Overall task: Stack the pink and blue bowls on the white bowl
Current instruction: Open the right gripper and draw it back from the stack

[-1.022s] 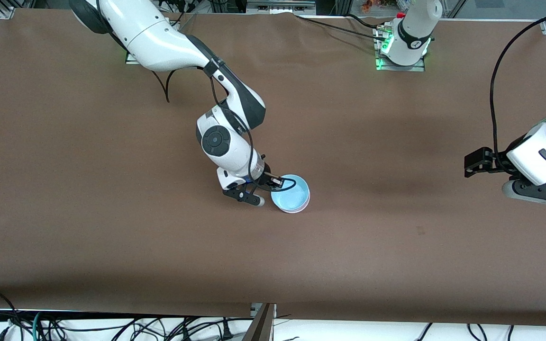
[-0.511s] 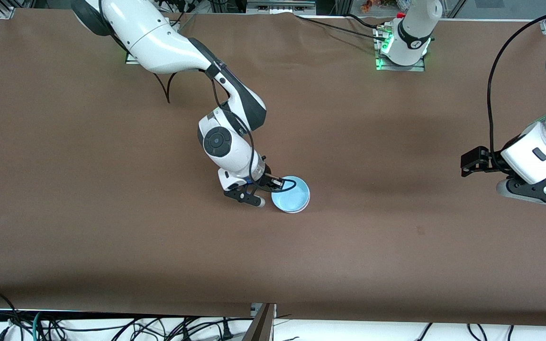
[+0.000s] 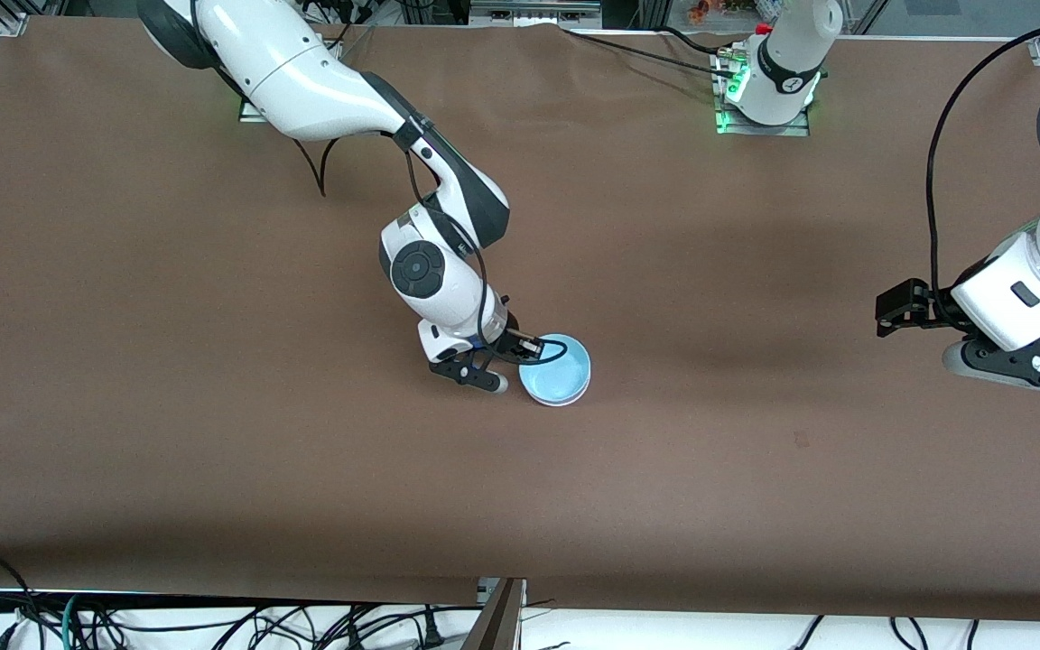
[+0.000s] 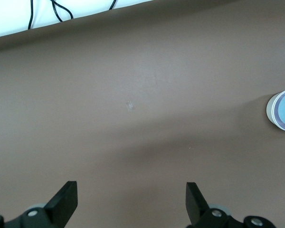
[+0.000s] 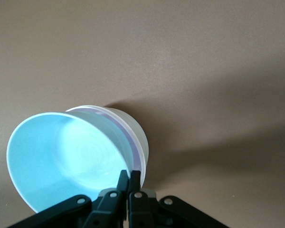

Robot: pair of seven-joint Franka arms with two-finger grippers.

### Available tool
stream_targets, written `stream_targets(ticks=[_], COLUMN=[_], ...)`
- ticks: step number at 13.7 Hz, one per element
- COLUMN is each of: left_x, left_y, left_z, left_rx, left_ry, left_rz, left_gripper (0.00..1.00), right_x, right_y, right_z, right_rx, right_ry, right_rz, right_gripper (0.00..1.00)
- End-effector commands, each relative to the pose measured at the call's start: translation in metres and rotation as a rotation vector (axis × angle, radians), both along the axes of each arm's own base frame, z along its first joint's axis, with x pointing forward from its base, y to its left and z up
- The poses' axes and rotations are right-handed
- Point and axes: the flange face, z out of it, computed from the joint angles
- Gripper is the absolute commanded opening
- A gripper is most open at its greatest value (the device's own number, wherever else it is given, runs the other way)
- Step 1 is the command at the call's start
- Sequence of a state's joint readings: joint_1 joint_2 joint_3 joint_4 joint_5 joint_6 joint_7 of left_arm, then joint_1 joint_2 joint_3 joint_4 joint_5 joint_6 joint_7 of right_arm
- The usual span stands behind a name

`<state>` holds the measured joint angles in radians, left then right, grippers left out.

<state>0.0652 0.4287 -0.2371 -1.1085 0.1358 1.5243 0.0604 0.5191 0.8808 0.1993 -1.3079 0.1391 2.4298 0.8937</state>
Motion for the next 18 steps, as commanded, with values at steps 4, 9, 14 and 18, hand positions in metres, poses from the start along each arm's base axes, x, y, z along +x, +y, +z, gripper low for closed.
stream_targets(ticks=[4,9,14,18], left_x=[-0.002,-0.002,-0.002,-0.002], left_y=[-0.002,-0.001,0.000,-0.001], left_z=[-0.001,-0.001,-0.001,-0.002], left_rx=[0.031,0.031,0.029,0.029], left_ry=[0.006,0.006,0.006,0.007], left_rz=[-0.015,-0.014,-0.012,-0.014], left_gripper=[1.00,1.00,1.00,1.00], right_x=[0.007,0.028,0.067,0.079], right_y=[0.006,-0.017,-0.120,-0.246], right_z=[0.005,0.033,0.111,0.193], right_rx=[0.005,-0.050,-0.138,-0.168], right_ry=[-0.024,0.021,0.078,0.095], right_rz=[-0.009,0.005,0.306,0.562], right_gripper=[1.00,1.00,1.00,1.00])
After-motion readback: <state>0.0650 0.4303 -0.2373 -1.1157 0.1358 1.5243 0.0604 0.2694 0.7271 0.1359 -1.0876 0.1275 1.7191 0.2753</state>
